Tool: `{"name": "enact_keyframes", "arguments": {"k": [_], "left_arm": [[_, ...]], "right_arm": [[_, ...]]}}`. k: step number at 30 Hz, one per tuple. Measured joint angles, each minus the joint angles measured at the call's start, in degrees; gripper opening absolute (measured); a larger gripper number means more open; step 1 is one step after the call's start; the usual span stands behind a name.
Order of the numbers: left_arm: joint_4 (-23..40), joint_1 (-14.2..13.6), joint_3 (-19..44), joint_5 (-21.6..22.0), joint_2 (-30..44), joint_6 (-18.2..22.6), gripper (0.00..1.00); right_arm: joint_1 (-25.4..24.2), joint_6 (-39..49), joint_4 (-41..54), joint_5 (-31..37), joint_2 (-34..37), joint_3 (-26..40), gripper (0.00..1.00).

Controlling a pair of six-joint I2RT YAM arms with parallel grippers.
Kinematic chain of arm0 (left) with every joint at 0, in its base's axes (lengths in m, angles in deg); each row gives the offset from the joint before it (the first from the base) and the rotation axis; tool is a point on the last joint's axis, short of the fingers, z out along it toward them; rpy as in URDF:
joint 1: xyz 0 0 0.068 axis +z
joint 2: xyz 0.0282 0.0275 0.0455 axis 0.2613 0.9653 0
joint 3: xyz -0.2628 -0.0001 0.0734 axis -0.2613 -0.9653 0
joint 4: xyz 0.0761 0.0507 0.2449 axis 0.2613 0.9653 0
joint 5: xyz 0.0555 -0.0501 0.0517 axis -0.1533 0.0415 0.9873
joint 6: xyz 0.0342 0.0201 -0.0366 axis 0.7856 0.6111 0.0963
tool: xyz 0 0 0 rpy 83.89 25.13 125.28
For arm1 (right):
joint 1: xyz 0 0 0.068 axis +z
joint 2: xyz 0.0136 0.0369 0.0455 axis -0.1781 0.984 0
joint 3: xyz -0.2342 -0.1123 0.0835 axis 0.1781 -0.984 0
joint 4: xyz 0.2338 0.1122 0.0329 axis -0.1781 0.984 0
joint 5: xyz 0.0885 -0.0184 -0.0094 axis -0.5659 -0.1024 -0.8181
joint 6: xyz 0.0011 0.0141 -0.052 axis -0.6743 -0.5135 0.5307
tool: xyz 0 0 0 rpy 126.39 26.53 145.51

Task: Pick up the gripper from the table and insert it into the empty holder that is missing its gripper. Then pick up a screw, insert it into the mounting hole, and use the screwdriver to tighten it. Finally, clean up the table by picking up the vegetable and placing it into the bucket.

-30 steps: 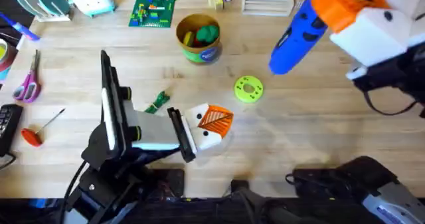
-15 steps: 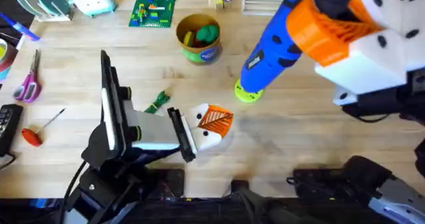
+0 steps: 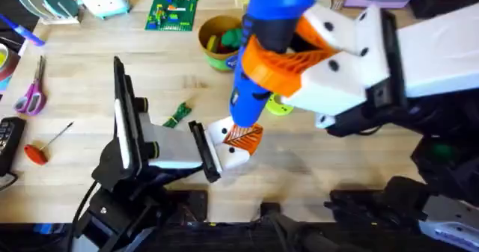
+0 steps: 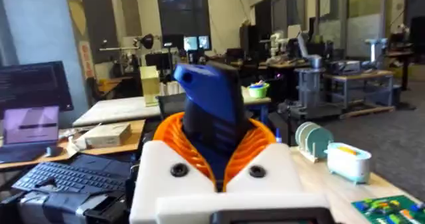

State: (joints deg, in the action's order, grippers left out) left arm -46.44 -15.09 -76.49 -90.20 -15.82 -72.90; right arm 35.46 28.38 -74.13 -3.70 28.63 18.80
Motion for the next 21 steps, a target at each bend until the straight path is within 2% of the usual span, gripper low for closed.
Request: {"name": "enact_keyframes", "arguments": {"k": [10,15,21], "left_arm": [[-0.01,0.00,0.00,0.01,-0.01,0.00,0.006],[0.01,0.00,0.00,0.01,0.00,0.00,0.006],[0.01,0.00,0.00,0.01,-0.02,0.00,0.006]], "right_arm": [[4.41,-0.13,-0.26,0.01,8.06,1.60,0.026],[4.52,-0.13,-6.31,0.08,10.24,1.80,0.026],[4.52,-0.13,-7.22,0.16,11.14,2.45,0.026]]}}
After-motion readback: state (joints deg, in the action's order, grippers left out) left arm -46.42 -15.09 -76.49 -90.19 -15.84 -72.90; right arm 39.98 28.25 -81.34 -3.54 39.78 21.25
